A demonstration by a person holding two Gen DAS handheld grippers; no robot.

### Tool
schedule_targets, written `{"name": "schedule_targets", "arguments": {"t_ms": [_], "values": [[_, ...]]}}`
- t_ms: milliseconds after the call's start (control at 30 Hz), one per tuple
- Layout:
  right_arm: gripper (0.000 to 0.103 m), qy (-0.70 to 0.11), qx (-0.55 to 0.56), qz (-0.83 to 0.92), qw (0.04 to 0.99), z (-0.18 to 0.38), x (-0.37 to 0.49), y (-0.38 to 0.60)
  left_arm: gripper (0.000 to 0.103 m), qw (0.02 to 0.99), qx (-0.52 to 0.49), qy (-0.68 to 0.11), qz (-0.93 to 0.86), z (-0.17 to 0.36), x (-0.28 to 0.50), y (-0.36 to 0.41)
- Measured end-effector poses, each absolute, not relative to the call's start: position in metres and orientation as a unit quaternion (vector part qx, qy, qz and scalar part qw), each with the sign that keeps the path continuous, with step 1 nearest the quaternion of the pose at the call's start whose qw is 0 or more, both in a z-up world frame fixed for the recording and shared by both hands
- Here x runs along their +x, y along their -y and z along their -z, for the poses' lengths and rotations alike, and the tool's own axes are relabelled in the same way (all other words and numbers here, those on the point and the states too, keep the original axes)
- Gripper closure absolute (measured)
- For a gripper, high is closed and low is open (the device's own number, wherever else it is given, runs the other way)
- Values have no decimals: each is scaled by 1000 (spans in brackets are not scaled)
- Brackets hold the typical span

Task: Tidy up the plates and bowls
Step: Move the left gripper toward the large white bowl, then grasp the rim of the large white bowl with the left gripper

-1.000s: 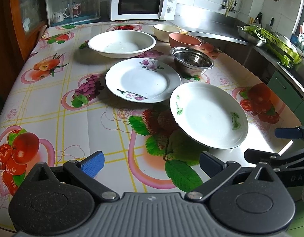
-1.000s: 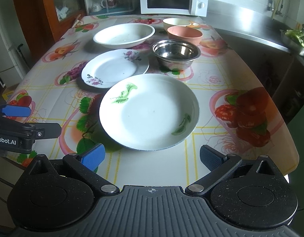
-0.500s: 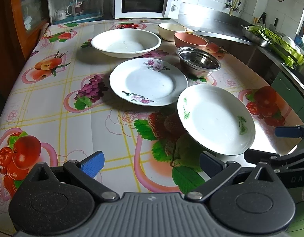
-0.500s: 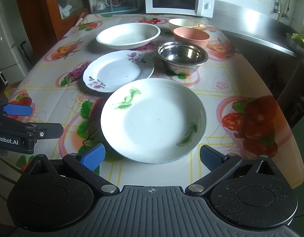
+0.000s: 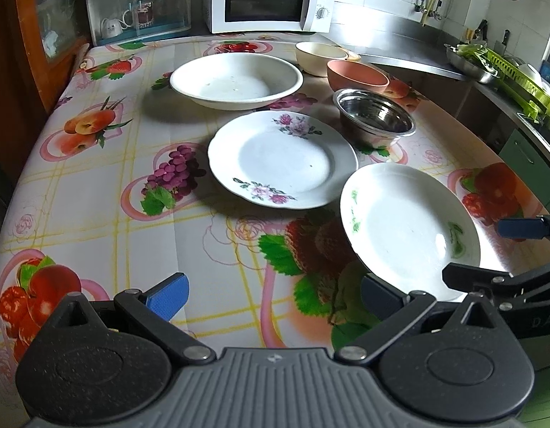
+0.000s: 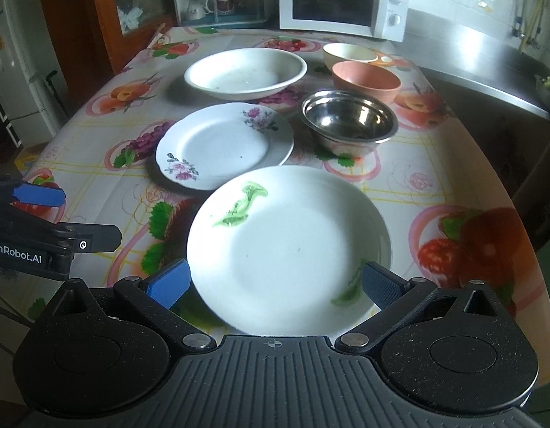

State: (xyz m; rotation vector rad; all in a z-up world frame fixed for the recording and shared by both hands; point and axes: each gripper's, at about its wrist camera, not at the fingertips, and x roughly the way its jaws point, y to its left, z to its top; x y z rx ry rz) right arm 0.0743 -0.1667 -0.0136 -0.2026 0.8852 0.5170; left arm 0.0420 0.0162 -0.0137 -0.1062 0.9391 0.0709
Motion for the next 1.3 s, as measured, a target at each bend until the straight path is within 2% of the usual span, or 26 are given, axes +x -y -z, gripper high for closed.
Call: {"name": "schedule_targets", "arguments": {"t_ms": [633, 933, 1300], "values": [[7, -406, -114, -263, 868, 4, 140, 134, 1, 891, -56, -447, -47, 5, 84, -54], [12, -399, -103, -266, 871, -6, 215, 104, 13, 896, -63, -432, -80, -7, 142, -105], [24, -409, -98, -251, 872, 2, 317, 54, 33, 888, -81, -436, -125, -1, 231, -164]]}}
